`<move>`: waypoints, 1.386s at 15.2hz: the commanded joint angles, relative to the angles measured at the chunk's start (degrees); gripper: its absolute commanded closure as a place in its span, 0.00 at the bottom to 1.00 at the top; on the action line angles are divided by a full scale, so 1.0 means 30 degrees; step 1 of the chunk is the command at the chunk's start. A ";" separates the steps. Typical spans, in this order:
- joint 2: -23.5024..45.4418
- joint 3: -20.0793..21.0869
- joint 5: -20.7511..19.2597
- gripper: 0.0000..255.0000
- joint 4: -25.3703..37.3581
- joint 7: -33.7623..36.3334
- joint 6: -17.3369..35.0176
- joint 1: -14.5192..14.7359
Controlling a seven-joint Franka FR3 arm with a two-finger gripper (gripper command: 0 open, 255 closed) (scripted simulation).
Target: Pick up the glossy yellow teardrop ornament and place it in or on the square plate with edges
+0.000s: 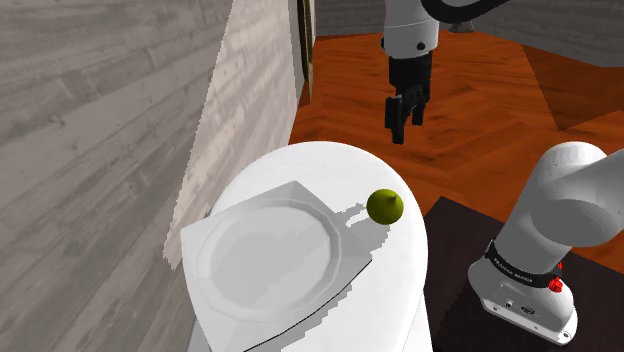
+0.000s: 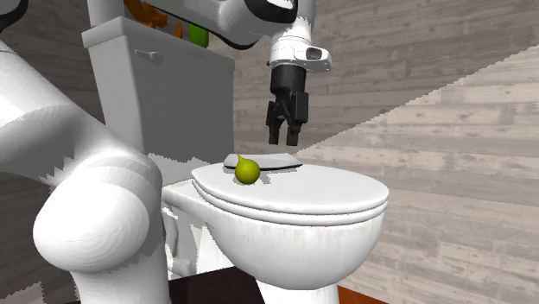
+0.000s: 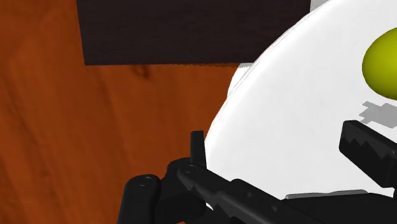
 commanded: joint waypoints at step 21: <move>0.4465 0.5541 0.2634 0.00 0.0459 0.4776 0.1599 0.2132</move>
